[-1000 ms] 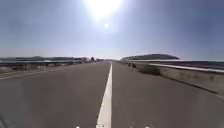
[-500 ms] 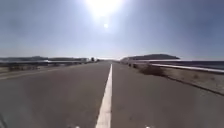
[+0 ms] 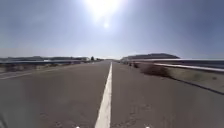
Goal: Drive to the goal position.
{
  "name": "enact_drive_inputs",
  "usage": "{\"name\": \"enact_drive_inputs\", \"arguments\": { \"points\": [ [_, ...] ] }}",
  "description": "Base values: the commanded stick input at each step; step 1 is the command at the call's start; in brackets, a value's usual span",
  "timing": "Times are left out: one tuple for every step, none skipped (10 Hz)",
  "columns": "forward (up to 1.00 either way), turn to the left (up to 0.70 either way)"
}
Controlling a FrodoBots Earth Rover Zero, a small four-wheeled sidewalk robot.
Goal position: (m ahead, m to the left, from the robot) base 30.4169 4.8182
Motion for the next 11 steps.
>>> {"name": "enact_drive_inputs", "arguments": {
  "points": [
    [0.7, 0.0],
    [0.7, 0.0],
    [0.7, 0.0],
    [0.7, 0.0],
    [0.7, 0.0],
    [0.7, 0.0],
    [0.7, 0.0],
    [0.7, 0.0],
    [0.7, 0.0],
    [0.7, 0.0],
    [0.7, 0.0]
  ]
}}
